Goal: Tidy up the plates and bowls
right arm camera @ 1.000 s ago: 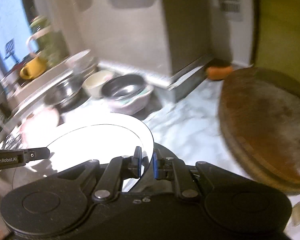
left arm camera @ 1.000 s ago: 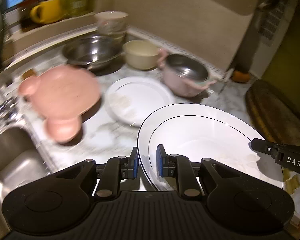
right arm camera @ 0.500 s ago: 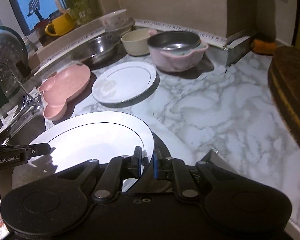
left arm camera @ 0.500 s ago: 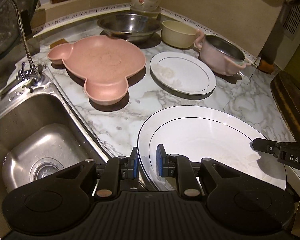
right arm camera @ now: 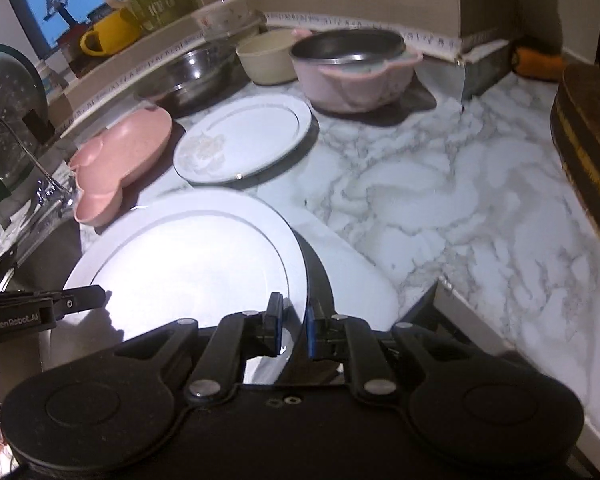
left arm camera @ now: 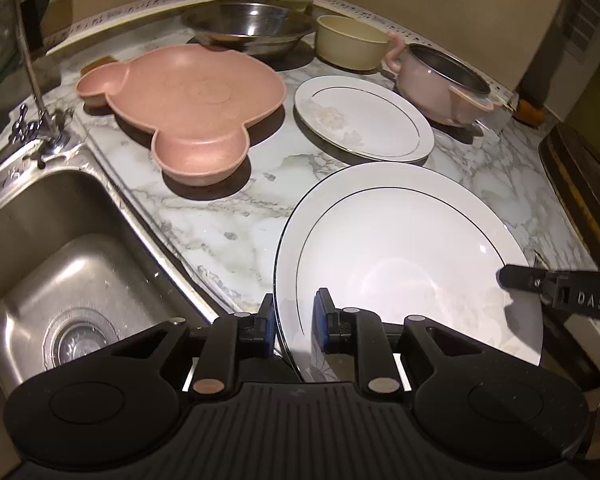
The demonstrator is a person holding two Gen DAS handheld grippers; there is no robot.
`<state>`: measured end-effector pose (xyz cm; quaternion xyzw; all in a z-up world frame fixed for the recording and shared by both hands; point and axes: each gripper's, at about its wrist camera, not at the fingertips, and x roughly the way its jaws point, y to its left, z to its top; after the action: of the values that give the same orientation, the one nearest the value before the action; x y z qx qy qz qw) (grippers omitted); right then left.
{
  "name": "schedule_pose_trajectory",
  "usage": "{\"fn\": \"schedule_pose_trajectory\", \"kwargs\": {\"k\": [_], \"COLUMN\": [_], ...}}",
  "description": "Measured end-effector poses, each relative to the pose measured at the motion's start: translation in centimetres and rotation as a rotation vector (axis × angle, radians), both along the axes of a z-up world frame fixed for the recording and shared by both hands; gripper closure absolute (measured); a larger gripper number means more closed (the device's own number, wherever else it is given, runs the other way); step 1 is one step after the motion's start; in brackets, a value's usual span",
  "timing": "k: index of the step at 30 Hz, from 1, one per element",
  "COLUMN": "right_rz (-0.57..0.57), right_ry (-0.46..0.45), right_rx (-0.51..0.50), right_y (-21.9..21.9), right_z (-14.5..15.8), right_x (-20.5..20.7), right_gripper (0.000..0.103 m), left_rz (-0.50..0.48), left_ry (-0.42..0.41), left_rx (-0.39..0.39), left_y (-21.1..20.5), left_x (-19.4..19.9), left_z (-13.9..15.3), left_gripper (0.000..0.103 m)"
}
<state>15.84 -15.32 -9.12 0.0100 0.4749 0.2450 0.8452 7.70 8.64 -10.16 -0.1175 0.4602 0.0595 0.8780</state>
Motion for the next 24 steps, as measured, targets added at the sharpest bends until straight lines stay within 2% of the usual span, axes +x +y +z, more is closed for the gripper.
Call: {"fn": "schedule_pose_trajectory", "kwargs": {"k": [10,13,16,18,19,22,24], "right_rz": [0.007,0.012,0.004,-0.008,-0.013,-0.016,-0.005], "right_ry": [-0.019,-0.022,-0.028,-0.018,-0.014,-0.014,-0.018], "right_rx": [-0.016,-0.029,-0.069,-0.075,-0.079,-0.087,-0.084], "right_y": [0.0,0.1,0.3,0.1,0.0,-0.6,-0.9], "right_z": [0.1,0.2,0.4,0.6,0.8,1.4,2.0], "right_x": [0.4,0.4,0.4,0.6,0.7,1.1,1.6], "right_gripper": [0.090,0.089,0.078,0.077,0.072,0.066,0.063], "left_rz": [-0.059,-0.081,-0.097,-0.101,-0.100,-0.063,-0.050], "left_ry": [0.016,0.018,0.025,0.030,0.025,0.006,-0.019], "left_rx": [-0.032,0.001,0.008,0.005,0.009,0.030,0.013], "left_y": [0.5,0.3,0.4,0.6,0.8,1.5,1.9], "left_x": [0.4,0.3,0.3,0.1,0.0,0.3,0.8], "left_z": [0.1,0.4,0.5,0.7,1.0,2.0,3.2], "left_gripper": [0.084,0.084,0.084,0.083,0.083,0.075,0.063]}}
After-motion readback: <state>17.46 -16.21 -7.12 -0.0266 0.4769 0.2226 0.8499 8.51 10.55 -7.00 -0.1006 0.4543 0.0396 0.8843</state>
